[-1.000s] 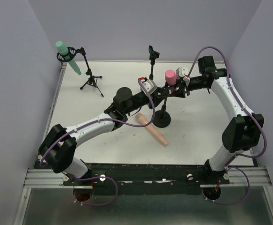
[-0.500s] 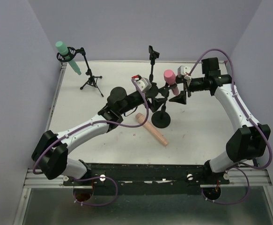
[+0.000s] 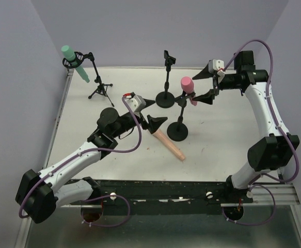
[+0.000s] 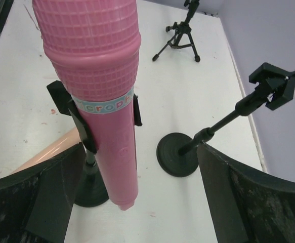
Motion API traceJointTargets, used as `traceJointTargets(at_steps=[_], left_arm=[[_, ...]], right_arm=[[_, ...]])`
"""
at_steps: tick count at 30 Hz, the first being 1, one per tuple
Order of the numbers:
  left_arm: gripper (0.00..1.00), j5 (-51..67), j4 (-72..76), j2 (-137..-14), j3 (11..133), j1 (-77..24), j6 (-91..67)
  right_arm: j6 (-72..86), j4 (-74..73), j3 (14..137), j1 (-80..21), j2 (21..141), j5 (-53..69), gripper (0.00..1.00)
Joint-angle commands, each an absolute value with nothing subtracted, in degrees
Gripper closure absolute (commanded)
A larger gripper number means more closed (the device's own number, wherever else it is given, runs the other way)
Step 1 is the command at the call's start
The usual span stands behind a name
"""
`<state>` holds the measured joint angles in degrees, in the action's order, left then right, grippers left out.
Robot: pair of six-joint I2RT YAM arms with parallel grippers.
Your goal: Attach the microphones to the stand
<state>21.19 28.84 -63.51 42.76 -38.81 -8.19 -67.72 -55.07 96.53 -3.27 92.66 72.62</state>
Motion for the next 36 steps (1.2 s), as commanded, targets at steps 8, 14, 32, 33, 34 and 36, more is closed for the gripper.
traceJointTargets(at_steps=[8, 14, 32, 33, 34, 36], left_arm=[[0.02, 16.79, 20.92, -48.17, 33.05, -38.15, -8.26], [0.02, 16.52, 18.55, -47.20, 33.75, -38.06, -6.68], [0.02, 17.31, 17.32, -44.04, 32.70, -38.06, -7.56], [0.02, 17.23, 17.23, -43.77, 32.70, -38.06, -7.56], [0.02, 17.31, 17.14, -43.60, 32.70, -38.06, -7.56], [0.02, 17.31, 16.96, -43.24, 32.61, -38.14, -7.65]], right_arm=[[-73.92, -68.56, 104.16, -10.46, 98.35, 72.25, 0.01], [-70.14, -66.10, 102.83, -10.46, 96.51, 70.49, 0.10], [-66.71, -64.69, 103.10, -10.37, 93.43, 67.59, 0.55], [-66.45, -64.60, 103.10, -10.37, 93.25, 67.76, 0.60], [-66.10, -64.16, 103.10, -10.37, 93.08, 67.59, 0.64], [-64.96, -63.29, 103.27, -9.93, 92.64, 67.33, 0.67]])
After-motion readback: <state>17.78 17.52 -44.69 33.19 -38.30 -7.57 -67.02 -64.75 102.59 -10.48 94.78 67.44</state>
